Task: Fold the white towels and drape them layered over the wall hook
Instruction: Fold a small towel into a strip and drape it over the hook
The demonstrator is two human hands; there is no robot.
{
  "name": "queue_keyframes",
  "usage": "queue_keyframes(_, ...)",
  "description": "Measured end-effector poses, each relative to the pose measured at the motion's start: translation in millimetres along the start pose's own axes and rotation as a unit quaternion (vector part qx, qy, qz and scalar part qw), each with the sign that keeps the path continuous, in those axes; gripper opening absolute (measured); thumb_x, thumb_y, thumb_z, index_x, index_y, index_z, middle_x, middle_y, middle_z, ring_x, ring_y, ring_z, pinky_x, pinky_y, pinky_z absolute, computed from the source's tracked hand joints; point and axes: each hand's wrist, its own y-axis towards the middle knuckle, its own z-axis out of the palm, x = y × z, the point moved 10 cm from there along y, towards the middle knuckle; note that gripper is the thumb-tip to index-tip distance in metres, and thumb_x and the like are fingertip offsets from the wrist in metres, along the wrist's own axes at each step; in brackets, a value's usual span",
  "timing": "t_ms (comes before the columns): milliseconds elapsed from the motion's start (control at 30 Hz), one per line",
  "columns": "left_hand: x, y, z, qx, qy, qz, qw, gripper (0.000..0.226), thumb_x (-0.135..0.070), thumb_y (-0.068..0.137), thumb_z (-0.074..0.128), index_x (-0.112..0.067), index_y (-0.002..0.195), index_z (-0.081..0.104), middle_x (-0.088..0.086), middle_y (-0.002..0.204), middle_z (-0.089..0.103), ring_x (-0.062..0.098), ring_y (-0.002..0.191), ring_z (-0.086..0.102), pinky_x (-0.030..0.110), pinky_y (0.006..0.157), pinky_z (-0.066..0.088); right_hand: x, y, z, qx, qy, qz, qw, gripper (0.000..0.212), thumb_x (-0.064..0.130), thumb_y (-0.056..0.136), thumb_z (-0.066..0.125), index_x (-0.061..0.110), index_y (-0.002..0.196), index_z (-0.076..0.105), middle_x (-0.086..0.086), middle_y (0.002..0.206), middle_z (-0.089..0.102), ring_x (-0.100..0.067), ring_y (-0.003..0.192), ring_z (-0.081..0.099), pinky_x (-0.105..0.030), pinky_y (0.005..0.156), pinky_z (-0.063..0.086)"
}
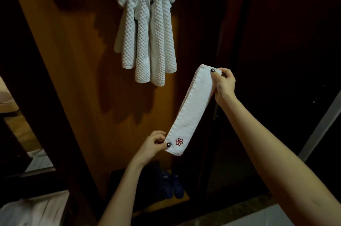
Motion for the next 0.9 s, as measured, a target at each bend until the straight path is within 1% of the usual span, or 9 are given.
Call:
queue_keyframes(67,0,0,6,0.018,-0.014,-0.009,1.000,0.017,-0.003,0.084,0.070,-0.009,0.072,0.060,0.000,0.119,0.060,0.014,0.105,0.057,0.028,0.095,0.042,1,1,-1,-0.003,0.001,0.001,1.000,0.012,0.007,0.092,0.064,0.010,0.099,0.054,-0.004,0.095,0.059,-0.013,0.080,0.061,-0.027,0.070,0.054)
queue_keyframes(167,-4,0,13,0.044,-0.016,-0.012,0.999,0.016,-0.007,0.086,0.070,-0.011,0.074,0.059,-0.006,0.079,0.064,0.001,0.072,0.056,0.014,0.068,0.042,2,3,-3,-0.010,-0.002,0.004,1.000,0.012,0.008,0.092,0.064,0.010,0.100,0.054,-0.005,0.096,0.059,-0.014,0.081,0.060,-0.028,0.069,0.054)
queue_keyframes(200,-3,1,13,0.043,-0.017,-0.013,0.999,0.016,-0.008,0.086,0.070,-0.011,0.074,0.060,-0.007,0.073,0.062,0.000,0.067,0.054,0.013,0.064,0.040,3,4,-3,-0.010,-0.002,0.003,1.000,0.012,0.009,0.092,0.064,0.009,0.100,0.054,-0.005,0.096,0.059,-0.014,0.081,0.060,-0.028,0.069,0.053)
queue_keyframes(367,-1,2,8,0.026,-0.035,-0.021,0.999,0.014,-0.007,0.087,0.068,-0.007,0.077,0.060,0.009,0.084,0.060,0.014,0.077,0.052,0.021,0.069,0.039,7,5,-2,-0.003,0.005,-0.004,1.000,0.012,0.007,0.092,0.063,0.008,0.100,0.054,-0.005,0.095,0.059,-0.015,0.081,0.059,-0.029,0.070,0.053)
queue_keyframes(500,-2,2,11,0.027,-0.036,-0.034,0.998,0.024,-0.002,0.083,0.071,-0.010,0.066,0.057,0.009,0.102,0.066,0.018,0.093,0.060,0.027,0.084,0.043,7,3,0,-0.003,0.008,-0.005,1.000,0.011,0.006,0.092,0.063,0.009,0.098,0.054,-0.004,0.093,0.059,-0.014,0.079,0.059,-0.027,0.068,0.053)
queue_keyframes(533,-2,2,13,0.033,-0.041,-0.034,0.998,0.025,-0.001,0.083,0.071,-0.010,0.064,0.057,0.009,0.102,0.067,0.017,0.092,0.060,0.027,0.083,0.043,7,3,1,-0.002,0.007,-0.006,1.000,0.011,0.006,0.092,0.063,0.010,0.097,0.054,-0.004,0.093,0.059,-0.014,0.079,0.059,-0.027,0.067,0.053)
queue_keyframes(667,-2,1,13,0.054,-0.007,-0.040,0.998,0.022,-0.007,0.085,0.071,-0.012,0.068,0.057,0.005,0.080,0.061,0.012,0.078,0.055,0.018,0.070,0.040,4,1,2,0.008,0.010,-0.004,1.000,0.012,0.006,0.092,0.063,0.009,0.098,0.054,-0.003,0.091,0.060,-0.012,0.076,0.060,-0.025,0.064,0.053)
queue_keyframes(767,-4,2,18,0.089,0.022,-0.029,0.995,0.025,-0.009,0.088,0.068,-0.015,0.070,0.052,0.001,0.078,0.056,0.006,0.075,0.051,0.018,0.067,0.037,5,2,4,0.015,0.019,-0.002,1.000,0.011,0.006,0.092,0.063,0.010,0.095,0.054,-0.005,0.091,0.060,-0.013,0.076,0.061,-0.026,0.065,0.053)
queue_keyframes(900,-8,9,-2,0.043,0.027,-0.011,0.999,0.024,-0.011,0.091,0.065,-0.017,0.073,0.050,-0.003,0.073,0.051,-0.003,0.062,0.046,0.014,0.058,0.034,10,6,6,0.024,0.017,-0.002,1.000,0.011,0.006,0.092,0.063,0.010,0.095,0.054,-0.007,0.094,0.060,-0.016,0.079,0.062,-0.030,0.067,0.054)
